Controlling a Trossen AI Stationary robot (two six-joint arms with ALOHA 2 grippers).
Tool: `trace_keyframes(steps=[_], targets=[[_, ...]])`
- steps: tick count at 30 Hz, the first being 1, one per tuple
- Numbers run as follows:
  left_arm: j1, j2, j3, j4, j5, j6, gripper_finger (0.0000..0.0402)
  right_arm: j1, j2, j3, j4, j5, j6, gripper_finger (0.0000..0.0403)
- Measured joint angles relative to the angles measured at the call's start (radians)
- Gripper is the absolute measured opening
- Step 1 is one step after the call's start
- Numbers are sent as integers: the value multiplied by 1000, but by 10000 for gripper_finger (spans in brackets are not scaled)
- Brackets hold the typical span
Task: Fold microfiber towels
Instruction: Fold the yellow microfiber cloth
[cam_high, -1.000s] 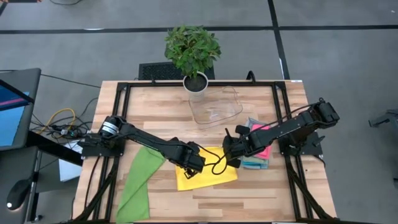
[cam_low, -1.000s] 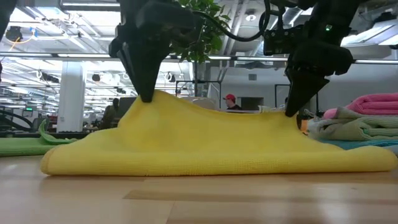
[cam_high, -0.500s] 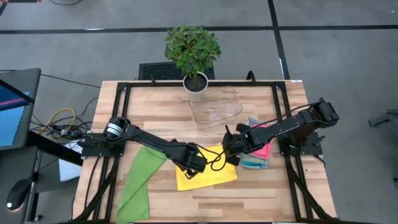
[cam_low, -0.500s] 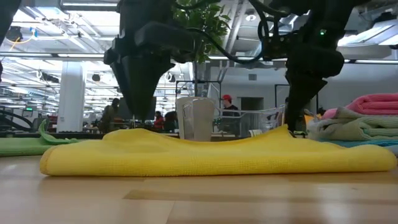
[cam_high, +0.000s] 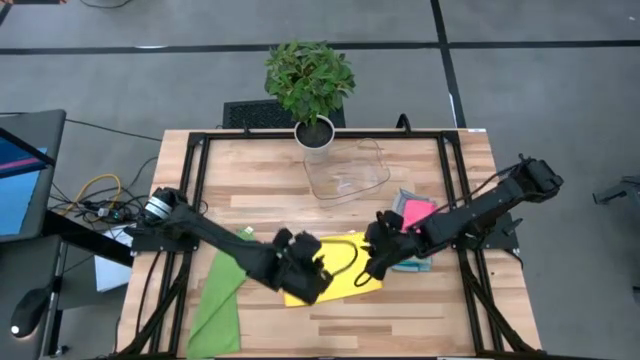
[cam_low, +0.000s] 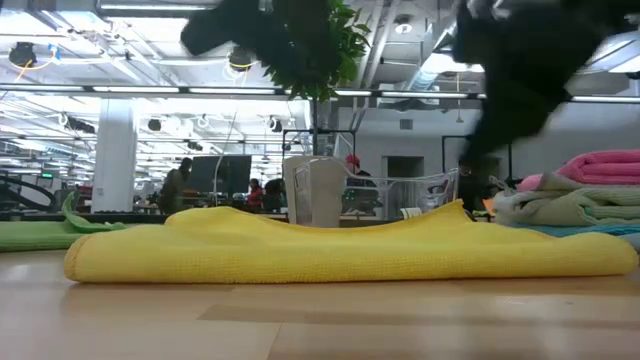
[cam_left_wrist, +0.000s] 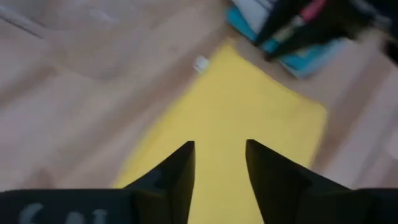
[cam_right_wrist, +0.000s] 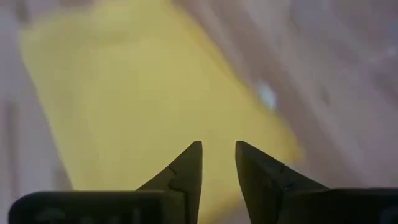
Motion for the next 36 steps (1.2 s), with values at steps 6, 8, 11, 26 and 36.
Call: trace_keyframes(steps=[6,8,11,26,36], targets=[[-13,7,-274,285,102,-118,97,8,46,-97,7,-53,69,108],[-13,7,-349,335,112,-190,88,8,63,-104,16,-66,71,108],[-11,7,-431,400,139,-254,75,8,91,-116,13,-71,92,107],[14,-15,-482,581,265,-175,51,-19,29,-88,-119,-129,97,107],[-5,-123,-396,547,304,-17,51,145,-179,-69,-40,-219,-89,107]])
